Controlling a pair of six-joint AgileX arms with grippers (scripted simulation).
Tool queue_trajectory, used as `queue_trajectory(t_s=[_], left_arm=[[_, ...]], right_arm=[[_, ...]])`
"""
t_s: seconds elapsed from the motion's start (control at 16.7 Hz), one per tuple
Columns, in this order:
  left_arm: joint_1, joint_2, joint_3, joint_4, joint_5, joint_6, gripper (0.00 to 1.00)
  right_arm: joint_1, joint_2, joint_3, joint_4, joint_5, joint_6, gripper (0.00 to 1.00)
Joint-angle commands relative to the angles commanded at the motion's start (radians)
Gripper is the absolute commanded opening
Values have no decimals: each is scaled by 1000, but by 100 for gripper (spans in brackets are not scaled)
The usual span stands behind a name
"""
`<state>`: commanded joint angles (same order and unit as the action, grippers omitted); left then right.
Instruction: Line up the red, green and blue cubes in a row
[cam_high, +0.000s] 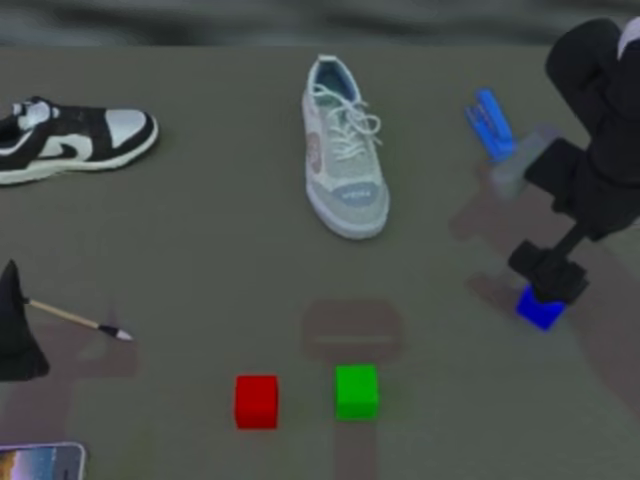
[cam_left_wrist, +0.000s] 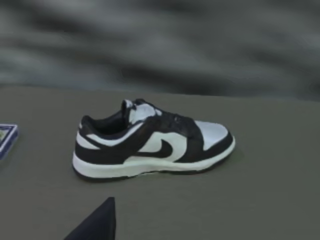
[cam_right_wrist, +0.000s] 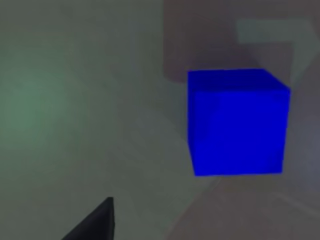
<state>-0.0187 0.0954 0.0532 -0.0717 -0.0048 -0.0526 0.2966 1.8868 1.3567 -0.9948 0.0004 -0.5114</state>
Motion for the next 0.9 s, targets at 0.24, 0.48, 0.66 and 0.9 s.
queue_trajectory(t_s=[0.24,0.48,0.66,0.9], left_arm=[[39,-95,-53,72,5,53,100],[39,-95,-53,72,5,53,100],[39,-95,-53,72,5,53,100],[39,-95,-53,72,5,53,100]], right_arm=[[13,73,66,-38,1,-23,100],[9,77,67,-39,1,-23,100],[11,94,43,2,1,-24,100],[13,163,-42,167,1,-21,100]])
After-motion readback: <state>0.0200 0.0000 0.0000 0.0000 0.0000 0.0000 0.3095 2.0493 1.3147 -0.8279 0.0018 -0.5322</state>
